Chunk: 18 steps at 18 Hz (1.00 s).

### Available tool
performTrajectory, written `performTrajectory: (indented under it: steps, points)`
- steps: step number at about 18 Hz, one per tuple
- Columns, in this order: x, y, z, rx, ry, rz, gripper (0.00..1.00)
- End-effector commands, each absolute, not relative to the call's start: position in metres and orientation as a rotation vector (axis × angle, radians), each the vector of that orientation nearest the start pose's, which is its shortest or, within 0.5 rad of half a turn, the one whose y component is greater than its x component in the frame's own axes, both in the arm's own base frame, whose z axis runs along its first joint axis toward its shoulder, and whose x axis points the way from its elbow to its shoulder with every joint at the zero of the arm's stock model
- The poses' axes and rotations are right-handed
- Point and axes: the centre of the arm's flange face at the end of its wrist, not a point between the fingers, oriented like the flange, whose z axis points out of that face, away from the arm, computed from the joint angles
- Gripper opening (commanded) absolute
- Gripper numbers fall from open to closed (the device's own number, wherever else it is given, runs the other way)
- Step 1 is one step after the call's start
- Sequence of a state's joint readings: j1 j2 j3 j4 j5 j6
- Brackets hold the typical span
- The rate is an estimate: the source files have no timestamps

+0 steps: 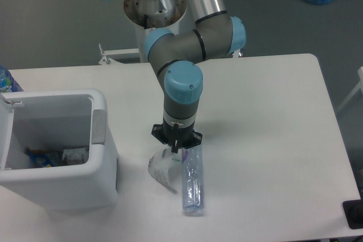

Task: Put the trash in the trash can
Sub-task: 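Lower the gripper onto the white tissue and close on it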

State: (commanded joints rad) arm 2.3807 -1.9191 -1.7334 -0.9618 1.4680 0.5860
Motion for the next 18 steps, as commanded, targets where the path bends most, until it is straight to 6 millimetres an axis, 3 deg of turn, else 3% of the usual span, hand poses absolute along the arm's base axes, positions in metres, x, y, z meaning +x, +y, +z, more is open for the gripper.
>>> performTrajectory:
  steps: [6,11,18]
  points:
    - [-0.333,0.511,0.301,-2.957,-0.315,-0.002,0.06]
    - [-0.334,0.511,0.332,-2.9,-0.322,0.029,0.06]
    - [-0.359,0.505,0.431,-2.641,-0.48,0.005,0.06]
